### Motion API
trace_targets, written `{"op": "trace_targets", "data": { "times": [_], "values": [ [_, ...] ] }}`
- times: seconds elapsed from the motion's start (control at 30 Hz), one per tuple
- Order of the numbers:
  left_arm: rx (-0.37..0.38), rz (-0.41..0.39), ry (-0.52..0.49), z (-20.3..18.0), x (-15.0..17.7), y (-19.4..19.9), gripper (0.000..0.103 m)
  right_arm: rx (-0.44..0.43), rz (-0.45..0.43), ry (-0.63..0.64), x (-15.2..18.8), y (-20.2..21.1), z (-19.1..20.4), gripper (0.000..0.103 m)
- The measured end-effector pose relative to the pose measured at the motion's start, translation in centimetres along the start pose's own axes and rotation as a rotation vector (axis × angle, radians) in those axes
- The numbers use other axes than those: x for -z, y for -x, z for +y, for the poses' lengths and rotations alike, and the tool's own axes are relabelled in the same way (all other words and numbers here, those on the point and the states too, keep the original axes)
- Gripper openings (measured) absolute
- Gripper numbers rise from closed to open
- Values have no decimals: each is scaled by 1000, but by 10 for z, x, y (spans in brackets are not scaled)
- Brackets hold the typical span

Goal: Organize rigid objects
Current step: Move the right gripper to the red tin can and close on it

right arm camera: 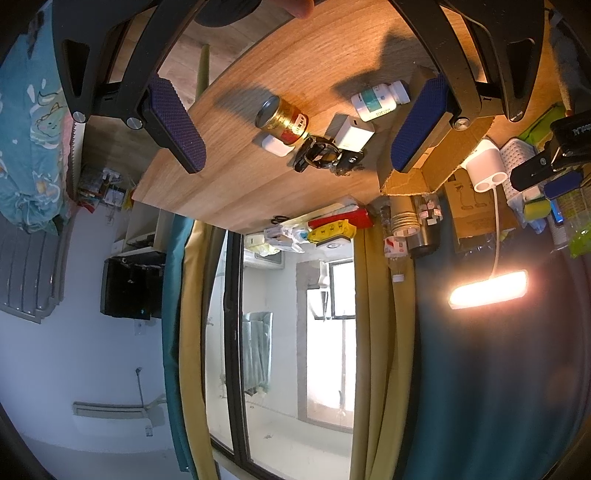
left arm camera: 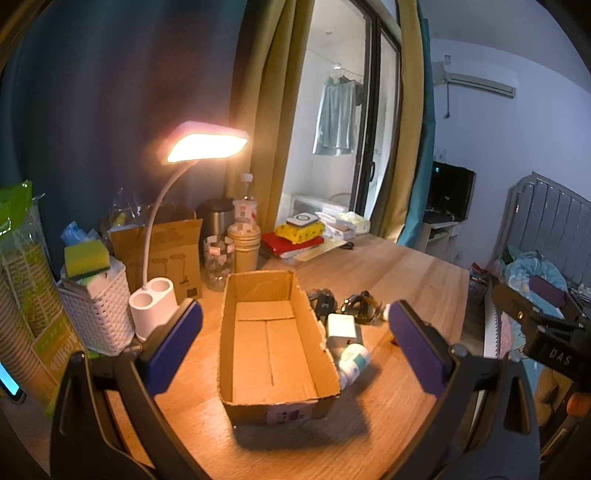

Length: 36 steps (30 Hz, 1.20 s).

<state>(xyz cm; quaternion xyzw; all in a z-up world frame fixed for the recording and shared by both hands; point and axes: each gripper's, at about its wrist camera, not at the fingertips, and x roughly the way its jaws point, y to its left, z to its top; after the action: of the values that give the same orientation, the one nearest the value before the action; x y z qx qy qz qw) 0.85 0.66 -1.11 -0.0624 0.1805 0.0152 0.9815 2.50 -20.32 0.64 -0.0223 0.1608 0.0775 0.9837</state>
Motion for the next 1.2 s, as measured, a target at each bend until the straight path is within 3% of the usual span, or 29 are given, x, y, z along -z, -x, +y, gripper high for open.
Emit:
{"op": "trace_targets", "data": {
  "times": [0.7, 1.13, 1.17, 1.2],
  "values": [
    [-108, 246, 98, 60, 36, -91, 101, -2, 160, -11, 26, -94, -9, 102],
    [-129, 338, 119, 80, 55, -122, 100, -1, 247, -11, 47, -137, -9, 102],
    [-122, 353, 121, 81, 57, -125, 97, -2, 252, -12, 48, -140, -9, 102],
    [-117, 367, 126, 83, 58, -127, 87, -3, 258, -12, 49, -142, -9, 102]
  ]
}}
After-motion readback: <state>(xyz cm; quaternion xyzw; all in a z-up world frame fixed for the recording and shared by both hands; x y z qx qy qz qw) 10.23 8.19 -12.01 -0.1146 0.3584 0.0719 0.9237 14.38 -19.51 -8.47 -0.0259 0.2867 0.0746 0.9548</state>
